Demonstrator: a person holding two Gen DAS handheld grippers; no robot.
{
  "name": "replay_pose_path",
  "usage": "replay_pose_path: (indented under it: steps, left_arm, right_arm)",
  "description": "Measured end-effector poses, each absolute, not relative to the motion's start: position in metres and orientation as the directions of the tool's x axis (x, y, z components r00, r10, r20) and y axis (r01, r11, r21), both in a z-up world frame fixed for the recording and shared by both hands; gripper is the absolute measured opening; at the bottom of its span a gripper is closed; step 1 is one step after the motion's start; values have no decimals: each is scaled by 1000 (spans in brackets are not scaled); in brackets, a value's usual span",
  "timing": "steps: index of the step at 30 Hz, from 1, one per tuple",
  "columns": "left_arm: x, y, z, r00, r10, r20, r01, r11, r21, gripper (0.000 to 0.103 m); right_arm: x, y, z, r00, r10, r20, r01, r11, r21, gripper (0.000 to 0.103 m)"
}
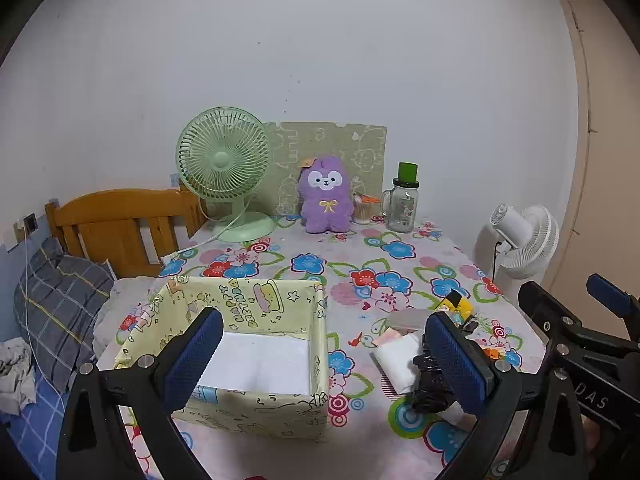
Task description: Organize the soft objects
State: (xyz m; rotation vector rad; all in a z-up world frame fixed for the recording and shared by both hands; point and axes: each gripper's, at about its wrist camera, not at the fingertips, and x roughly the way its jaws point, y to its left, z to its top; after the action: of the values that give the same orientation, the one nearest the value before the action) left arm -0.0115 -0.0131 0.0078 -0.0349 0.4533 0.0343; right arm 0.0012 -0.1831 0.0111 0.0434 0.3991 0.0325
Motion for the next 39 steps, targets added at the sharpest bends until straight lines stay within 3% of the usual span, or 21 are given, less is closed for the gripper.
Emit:
replay_pose_path:
  steps: [39]
  left_arm:
    - [-10, -19, 7, 900, 30, -435, -38, 999, -11, 102]
  right_arm:
    - [2, -190, 8, 921, 39, -388, -14, 998, 67, 103]
